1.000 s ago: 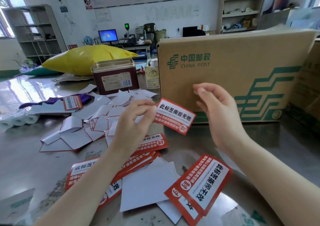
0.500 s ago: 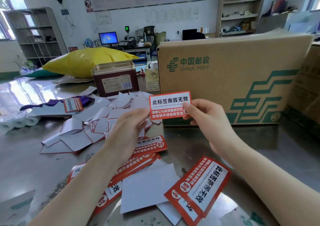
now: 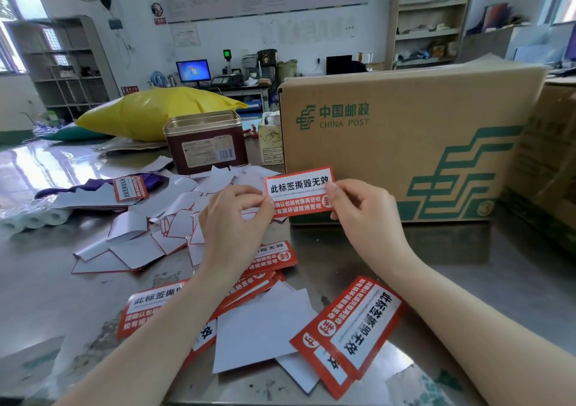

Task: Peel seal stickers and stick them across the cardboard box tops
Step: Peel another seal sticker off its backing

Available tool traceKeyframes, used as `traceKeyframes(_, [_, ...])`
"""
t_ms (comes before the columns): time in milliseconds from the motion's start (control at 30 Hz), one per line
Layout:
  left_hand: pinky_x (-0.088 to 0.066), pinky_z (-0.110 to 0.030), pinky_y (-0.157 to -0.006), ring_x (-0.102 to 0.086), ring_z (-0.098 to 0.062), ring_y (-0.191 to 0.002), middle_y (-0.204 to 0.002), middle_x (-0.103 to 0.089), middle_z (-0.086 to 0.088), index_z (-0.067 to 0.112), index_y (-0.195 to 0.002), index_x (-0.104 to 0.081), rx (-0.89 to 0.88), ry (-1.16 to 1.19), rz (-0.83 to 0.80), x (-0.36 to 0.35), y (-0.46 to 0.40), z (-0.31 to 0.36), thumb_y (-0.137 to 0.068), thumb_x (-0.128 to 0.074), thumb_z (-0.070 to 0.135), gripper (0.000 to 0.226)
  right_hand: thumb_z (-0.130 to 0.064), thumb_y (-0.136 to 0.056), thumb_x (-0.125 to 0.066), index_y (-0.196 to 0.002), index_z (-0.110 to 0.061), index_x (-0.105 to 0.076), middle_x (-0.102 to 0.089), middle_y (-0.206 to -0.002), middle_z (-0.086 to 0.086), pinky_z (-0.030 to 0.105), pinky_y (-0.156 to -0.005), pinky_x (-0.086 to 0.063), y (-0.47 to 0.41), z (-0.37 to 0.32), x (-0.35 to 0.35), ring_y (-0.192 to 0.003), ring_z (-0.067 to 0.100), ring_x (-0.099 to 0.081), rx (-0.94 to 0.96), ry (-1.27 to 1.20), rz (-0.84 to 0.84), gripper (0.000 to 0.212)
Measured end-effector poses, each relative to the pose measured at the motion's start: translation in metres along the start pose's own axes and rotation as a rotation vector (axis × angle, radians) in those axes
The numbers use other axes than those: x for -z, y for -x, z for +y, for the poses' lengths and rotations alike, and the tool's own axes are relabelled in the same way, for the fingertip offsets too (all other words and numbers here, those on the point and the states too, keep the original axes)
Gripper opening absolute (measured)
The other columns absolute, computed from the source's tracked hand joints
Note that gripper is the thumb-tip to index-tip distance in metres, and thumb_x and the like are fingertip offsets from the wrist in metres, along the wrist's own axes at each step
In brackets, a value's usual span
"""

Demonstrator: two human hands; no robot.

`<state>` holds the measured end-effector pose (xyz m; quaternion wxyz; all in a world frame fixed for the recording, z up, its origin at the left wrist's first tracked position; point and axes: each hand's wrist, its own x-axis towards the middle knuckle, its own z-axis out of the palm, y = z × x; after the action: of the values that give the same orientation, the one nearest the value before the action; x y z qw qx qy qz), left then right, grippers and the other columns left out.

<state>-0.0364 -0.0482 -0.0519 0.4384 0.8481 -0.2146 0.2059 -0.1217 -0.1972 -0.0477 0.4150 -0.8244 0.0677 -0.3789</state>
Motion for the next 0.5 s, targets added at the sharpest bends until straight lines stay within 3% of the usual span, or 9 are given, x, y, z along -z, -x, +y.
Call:
traceKeyframes(100, [-0.042, -0.049, -0.095, -0.047, -0.012, -0.107, -0.116, -0.062, 0.001, 0.019, -0.099, -0.072, -0.010, -0.023, 0.038, -0.001, -0.001, 0.002, -0.086, -0.060, 0.035, 0.024, -0.030, -0.093, -0.049, -0.100, -0.017, -0.067, -0.061, -0.075, -0.019, 0.007, -0.059, -0.045, 0.001, -0.002, 0.001, -0.069, -0.008, -0.058, 0.023, 0.023, 0.031, 0.023])
traceKeyframes(233, [-0.039, -0.043, -0.097, -0.049, -0.013, -0.107, -0.114, -0.063, 0.000, 0.017, -0.096, -0.073, -0.006, -0.028, 0.087, 0.000, 0.001, 0.011, -0.088, -0.056, 0.040, 0.030, -0.031, -0.094, -0.048, -0.089, -0.013, -0.069, -0.067, -0.076, -0.008, 0.026, -0.056, -0.051, 0.004, -0.006, 0.005, -0.064, 0.004, -0.060, 0.076, 0.069, 0.104, 0.028])
traceKeyframes(300, [-0.036, -0.036, -0.096, -0.048, -0.013, -0.106, -0.112, -0.063, -0.001, 0.015, -0.095, -0.073, -0.031, -0.022, 0.123, 0.001, 0.003, 0.017, -0.088, -0.055, 0.040, 0.031, -0.032, -0.093, -0.048, -0.084, -0.012, -0.069, -0.068, -0.075, -0.006, 0.029, -0.054, -0.051, 0.004, -0.010, 0.008, -0.063, 0.006, -0.061, 0.113, 0.079, 0.156, 0.030])
traceKeyframes(433, [-0.026, -0.026, -0.083, -0.046, -0.014, -0.097, -0.100, -0.063, -0.005, 0.011, -0.085, -0.072, -0.170, -0.038, 0.235, 0.008, -0.001, 0.038, -0.090, -0.054, 0.040, 0.035, -0.032, -0.093, -0.047, -0.076, -0.011, -0.066, -0.061, -0.066, -0.014, 0.010, -0.050, -0.042, 0.001, -0.026, 0.022, -0.057, -0.002, -0.057, 0.206, 0.084, 0.234, 0.033])
traceKeyframes(500, [-0.018, -0.020, -0.081, -0.042, -0.011, -0.091, -0.093, -0.061, -0.005, 0.009, -0.077, -0.069, -0.262, -0.055, 0.319, 0.013, -0.009, 0.056, -0.090, -0.052, 0.041, 0.038, -0.030, -0.095, -0.046, -0.068, -0.009, -0.062, -0.051, -0.056, -0.019, 0.010, -0.048, -0.037, -0.003, -0.034, 0.037, -0.051, -0.001, -0.053, 0.237, 0.079, 0.274, 0.037])
